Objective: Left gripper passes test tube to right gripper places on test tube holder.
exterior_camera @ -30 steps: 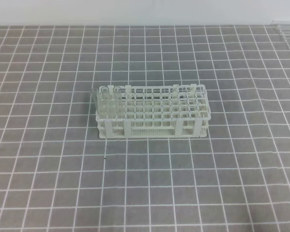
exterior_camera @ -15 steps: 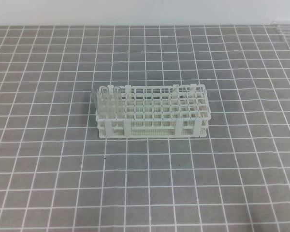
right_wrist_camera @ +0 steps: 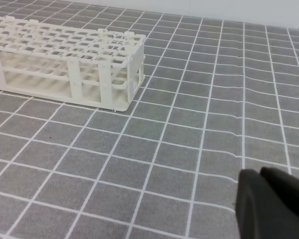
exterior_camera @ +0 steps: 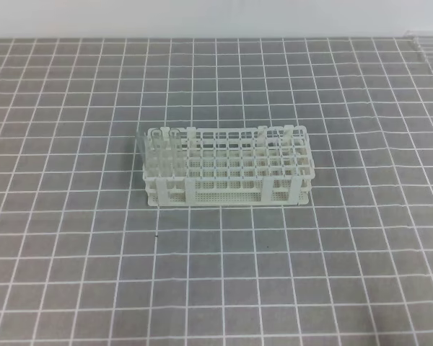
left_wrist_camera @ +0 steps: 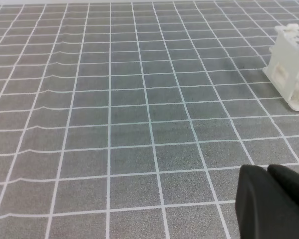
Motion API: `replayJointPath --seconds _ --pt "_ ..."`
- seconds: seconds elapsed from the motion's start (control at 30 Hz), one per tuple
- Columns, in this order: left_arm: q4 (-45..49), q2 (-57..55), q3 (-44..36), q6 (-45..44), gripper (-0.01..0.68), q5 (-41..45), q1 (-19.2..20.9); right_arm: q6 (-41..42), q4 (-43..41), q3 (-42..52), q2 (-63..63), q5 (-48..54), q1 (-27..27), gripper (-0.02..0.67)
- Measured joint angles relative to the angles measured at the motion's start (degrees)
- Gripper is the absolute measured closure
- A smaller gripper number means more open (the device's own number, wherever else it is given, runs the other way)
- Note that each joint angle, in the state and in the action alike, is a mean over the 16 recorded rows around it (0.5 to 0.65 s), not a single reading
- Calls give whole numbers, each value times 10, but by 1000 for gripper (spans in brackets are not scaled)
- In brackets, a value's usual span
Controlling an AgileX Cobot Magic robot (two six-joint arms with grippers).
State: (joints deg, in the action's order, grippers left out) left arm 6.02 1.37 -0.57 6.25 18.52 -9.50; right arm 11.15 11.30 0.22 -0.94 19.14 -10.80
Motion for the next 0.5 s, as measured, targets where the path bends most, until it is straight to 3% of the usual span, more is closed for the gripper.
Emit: replayJointPath --seconds 0.5 --pt "1 4 -3 0 674 -3 0 0 0 0 0 0 0 662"
